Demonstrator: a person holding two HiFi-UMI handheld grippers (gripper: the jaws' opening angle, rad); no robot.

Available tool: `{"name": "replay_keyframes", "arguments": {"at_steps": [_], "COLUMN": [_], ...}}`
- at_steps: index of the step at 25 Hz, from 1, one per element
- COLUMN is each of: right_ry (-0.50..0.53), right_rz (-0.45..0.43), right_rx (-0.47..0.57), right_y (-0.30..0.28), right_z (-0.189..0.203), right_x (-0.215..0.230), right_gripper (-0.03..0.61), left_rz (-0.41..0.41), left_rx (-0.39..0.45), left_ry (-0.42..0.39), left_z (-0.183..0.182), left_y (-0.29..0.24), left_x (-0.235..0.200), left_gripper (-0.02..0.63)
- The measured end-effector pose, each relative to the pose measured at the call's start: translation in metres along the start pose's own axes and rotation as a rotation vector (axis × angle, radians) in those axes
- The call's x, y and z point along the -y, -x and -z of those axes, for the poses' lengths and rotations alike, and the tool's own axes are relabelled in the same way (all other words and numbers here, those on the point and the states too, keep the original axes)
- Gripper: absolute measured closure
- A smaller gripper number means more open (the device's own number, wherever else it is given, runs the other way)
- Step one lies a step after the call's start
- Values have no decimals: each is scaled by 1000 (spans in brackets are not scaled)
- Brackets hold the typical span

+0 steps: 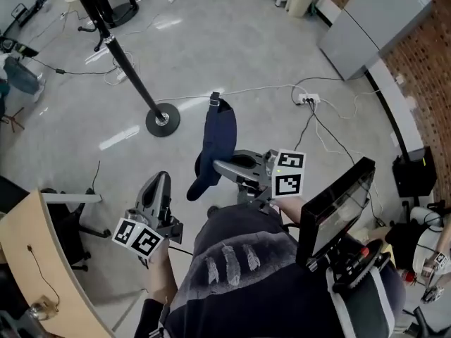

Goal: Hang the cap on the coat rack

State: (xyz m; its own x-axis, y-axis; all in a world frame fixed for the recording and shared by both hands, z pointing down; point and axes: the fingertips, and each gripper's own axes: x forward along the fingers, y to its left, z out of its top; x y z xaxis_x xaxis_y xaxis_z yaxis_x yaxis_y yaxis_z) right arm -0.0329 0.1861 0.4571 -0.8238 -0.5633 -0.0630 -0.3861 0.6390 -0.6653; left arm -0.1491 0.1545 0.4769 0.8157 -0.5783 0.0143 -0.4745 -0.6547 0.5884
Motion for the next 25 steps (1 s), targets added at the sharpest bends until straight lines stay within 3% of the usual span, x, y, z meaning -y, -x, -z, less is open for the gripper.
{"name": "replay_keyframes", "arguments": {"at_steps": [17,25], "right_ry": [-101,-114], "right_rz": [-40,-108], "right_rx": [54,-3], "right_y": [59,75], "right_z": [-69,-102], "right_x": [122,158], "right_gripper": [565,565], "left_rz": [-15,-79], "left_rx": [-122,-132], "left_ry": [-52,-89], "left_z": [12,13], "left_y": [-165,-220], "left_x": [1,-1], "left_gripper": [607,607]}}
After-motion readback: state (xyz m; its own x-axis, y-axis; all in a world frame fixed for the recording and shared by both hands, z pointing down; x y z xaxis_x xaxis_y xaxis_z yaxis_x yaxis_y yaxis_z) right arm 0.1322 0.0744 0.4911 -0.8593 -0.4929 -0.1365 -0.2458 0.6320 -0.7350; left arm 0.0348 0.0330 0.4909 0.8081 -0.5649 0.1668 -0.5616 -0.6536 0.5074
